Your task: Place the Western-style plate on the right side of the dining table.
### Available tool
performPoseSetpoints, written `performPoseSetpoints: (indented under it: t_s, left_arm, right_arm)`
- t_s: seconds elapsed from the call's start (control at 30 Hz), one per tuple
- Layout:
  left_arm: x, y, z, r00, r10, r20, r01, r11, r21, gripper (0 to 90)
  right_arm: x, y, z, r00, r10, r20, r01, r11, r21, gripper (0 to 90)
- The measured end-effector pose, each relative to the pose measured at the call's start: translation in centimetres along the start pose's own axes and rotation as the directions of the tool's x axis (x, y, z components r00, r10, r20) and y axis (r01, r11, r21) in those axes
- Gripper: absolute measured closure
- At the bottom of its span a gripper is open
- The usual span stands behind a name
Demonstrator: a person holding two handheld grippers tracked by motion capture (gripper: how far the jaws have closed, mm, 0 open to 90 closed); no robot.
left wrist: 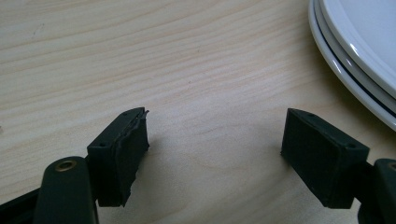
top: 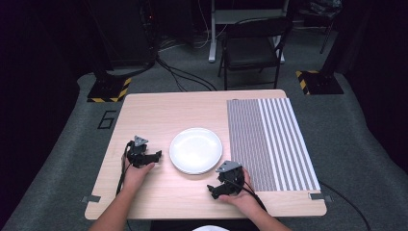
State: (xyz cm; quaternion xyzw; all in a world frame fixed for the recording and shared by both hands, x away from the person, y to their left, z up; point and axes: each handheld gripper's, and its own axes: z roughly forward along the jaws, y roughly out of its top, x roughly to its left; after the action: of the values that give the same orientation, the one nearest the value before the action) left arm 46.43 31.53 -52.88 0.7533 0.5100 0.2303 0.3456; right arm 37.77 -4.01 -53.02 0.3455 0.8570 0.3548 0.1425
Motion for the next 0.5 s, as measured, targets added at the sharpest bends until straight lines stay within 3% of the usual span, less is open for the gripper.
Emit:
performPoseSetpoints:
  t_s: [0.13, 0.2, 0.23, 0.27, 0.4, 0.5]
  left_arm:
    - [0.00, -0.01, -0.02, 1.0000, -0.010, -0.002, 0.010, 1.0000, -0.001, 24.0]
    - [0.00, -0.01, -0.04, 0.9999, -0.012, -0.005, 0.012, 0.9999, -0.002, 25.3]
    - [0.01, -0.01, -0.04, 0.9999, -0.015, -0.007, 0.015, 0.9999, -0.004, 26.3]
    - [0.03, -0.01, -0.07, 0.9998, -0.016, -0.010, 0.016, 0.9999, -0.005, 26.3]
    - [0.03, -0.04, -0.12, 0.9996, -0.023, -0.018, 0.023, 0.9996, -0.018, 33.9]
    - [0.06, 0.07, -0.25, 0.9992, -0.036, -0.018, 0.035, 0.9993, -0.014, 41.5]
  right_arm:
    - [0.01, 0.00, -0.01, 0.9999, 0.010, 0.010, -0.010, 1.000, -0.008, 2.4]
    - [0.00, 0.01, -0.03, 0.9996, 0.021, 0.020, -0.021, 1.000, -0.022, 6.0]
    - [-0.03, -0.03, -0.16, 0.9993, 0.029, 0.025, -0.028, 0.999, -0.036, 13.8]
    - [-0.03, -0.03, -0.16, 0.9993, 0.029, 0.025, -0.028, 0.999, -0.036, 13.8]
    - [-0.12, -0.10, -0.30, 0.9986, 0.039, 0.036, -0.037, 0.998, -0.052, 19.3]
    - [-0.16, -0.20, -0.55, 0.9971, 0.060, 0.047, -0.057, 0.997, -0.061, 28.4]
